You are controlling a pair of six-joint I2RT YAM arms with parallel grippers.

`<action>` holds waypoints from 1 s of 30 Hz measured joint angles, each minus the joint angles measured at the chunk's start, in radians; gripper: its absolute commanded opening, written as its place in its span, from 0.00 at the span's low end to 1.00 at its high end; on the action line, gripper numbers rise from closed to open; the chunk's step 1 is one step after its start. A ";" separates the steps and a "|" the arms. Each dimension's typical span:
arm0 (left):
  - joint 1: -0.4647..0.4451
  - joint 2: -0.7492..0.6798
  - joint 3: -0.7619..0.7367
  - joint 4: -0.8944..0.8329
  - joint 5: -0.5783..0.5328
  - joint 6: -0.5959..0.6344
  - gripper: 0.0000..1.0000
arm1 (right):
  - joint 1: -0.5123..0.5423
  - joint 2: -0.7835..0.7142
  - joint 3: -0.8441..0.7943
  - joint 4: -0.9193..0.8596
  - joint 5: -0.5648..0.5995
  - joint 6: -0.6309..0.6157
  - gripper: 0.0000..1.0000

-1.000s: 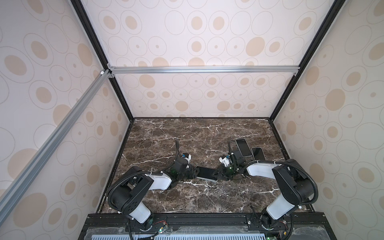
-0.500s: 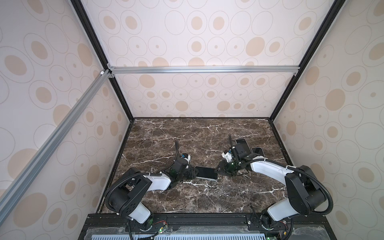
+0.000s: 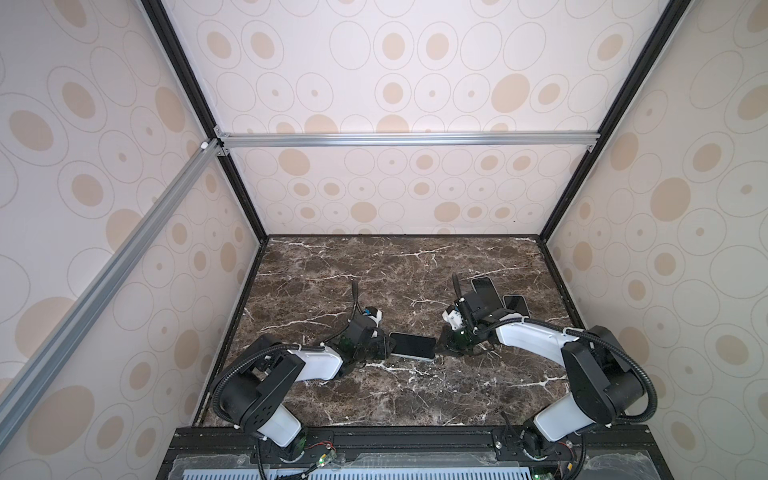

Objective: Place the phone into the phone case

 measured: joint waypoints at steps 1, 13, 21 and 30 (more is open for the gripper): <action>0.000 0.003 0.003 0.000 0.002 0.000 0.35 | 0.001 0.009 -0.004 0.011 -0.002 0.003 0.12; -0.008 0.017 0.004 0.018 -0.006 -0.009 0.32 | 0.002 0.036 -0.024 0.058 -0.020 0.018 0.11; -0.031 0.019 -0.025 0.075 -0.056 -0.043 0.32 | 0.004 0.060 -0.011 0.049 -0.019 0.003 0.12; -0.043 0.017 -0.052 0.120 -0.090 -0.072 0.32 | 0.064 0.087 0.050 -0.029 0.078 -0.029 0.14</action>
